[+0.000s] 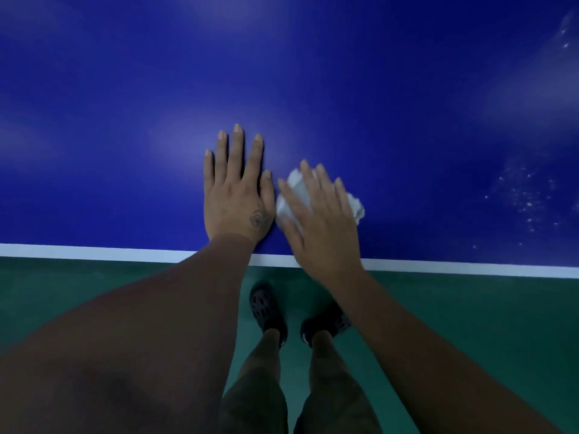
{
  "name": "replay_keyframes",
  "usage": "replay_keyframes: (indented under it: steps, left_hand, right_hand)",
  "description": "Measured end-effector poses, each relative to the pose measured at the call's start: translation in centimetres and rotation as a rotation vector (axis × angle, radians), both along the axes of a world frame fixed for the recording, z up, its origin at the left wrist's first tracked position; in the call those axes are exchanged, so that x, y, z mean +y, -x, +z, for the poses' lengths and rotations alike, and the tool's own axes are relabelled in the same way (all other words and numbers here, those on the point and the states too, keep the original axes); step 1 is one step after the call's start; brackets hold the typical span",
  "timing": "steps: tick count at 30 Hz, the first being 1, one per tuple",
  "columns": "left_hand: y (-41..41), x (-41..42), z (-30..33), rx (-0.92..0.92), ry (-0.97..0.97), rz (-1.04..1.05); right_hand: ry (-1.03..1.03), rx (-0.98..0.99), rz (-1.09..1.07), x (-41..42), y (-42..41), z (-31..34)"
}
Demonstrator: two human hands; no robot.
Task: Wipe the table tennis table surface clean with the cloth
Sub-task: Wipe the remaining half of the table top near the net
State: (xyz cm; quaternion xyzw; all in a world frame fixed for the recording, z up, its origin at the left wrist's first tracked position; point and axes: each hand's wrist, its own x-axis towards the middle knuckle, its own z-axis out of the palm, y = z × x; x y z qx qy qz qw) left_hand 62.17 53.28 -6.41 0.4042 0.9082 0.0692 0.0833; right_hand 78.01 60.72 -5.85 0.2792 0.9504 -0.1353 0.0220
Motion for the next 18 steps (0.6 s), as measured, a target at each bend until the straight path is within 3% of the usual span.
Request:
replay_keyframes:
  steps: [5, 10, 12, 15, 18]
  left_hand:
    - [0.0, -0.1, 0.1, -0.003, -0.029, 0.005]
    - [-0.1, -0.2, 0.1, -0.013, -0.015, -0.005]
    - [0.0, -0.2, 0.1, -0.007, -0.015, -0.008]
    - [0.0, -0.4, 0.2, -0.01, -0.004, -0.016]
    - [-0.1, -0.6, 0.3, -0.015, 0.004, -0.03]
  right_hand:
    - [-0.003, -0.082, 0.135, -1.3, -8.4, 0.7]
    - [-0.121, -0.062, -0.282, 4.0, -5.2, 0.4]
    - [-0.073, -0.038, -0.379, 3.5, -1.8, 0.5]
    - [-0.075, -0.039, -0.199, -1.0, -0.4, 0.3]
    - [-0.03, -0.002, -0.006, -4.4, -4.4, 0.1]
